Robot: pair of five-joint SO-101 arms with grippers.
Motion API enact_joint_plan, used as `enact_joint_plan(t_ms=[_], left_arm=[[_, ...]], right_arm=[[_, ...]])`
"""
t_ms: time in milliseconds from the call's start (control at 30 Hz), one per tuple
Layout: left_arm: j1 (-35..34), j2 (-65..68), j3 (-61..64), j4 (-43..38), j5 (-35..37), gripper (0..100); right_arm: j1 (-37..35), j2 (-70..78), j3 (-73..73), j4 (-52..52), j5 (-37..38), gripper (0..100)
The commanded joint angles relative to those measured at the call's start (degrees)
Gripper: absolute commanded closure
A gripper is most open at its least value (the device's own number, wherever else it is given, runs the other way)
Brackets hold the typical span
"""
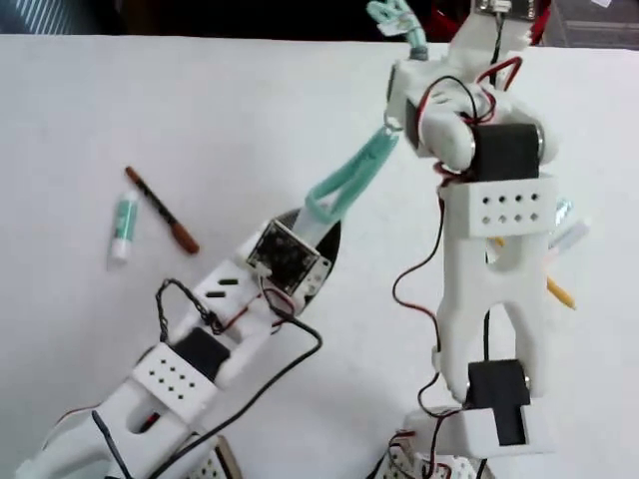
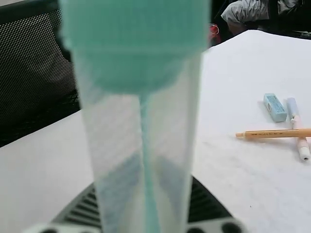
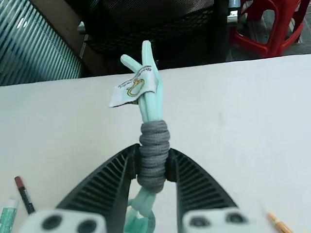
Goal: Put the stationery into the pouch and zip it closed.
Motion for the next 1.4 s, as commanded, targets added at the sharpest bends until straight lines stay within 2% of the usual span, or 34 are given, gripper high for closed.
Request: enact_joint_plan(t_ms=[0, 133, 567, 633, 800, 867, 1367], left_arm=[[0.66, -0.84, 0.26, -0.79, 0.35, 95], [0.66, -0.57, 0.26, -0.7, 0.35, 95], [0.66, -0.66, 0.26, -0.7, 0.35, 95], [0.66, -0.66, 0.26, -0.7, 0.35, 95], [0.66, -0.66, 0.26, -0.79, 0.35, 95], [0.66, -0.75, 0.26, -0.79, 0.35, 95], [0.66, -0.75, 0.26, -0.79, 0.35, 95]], right_arm=[[3.82, 1.1, -0.97, -4.88, -0.09, 97.9], [6.11, 4.79, -1.05, -5.85, -0.26, 97.9], [6.2, 4.7, -0.97, -2.24, -0.09, 97.5], [6.46, 4.26, -1.41, 0.84, -0.44, 93.0], [5.14, 2.95, -2.55, 5.41, 0.0, 64.2], [5.23, 2.07, -2.73, 6.37, 0.0, 57.3], [7.34, -0.57, -2.46, 10.59, 0.0, 56.3]])
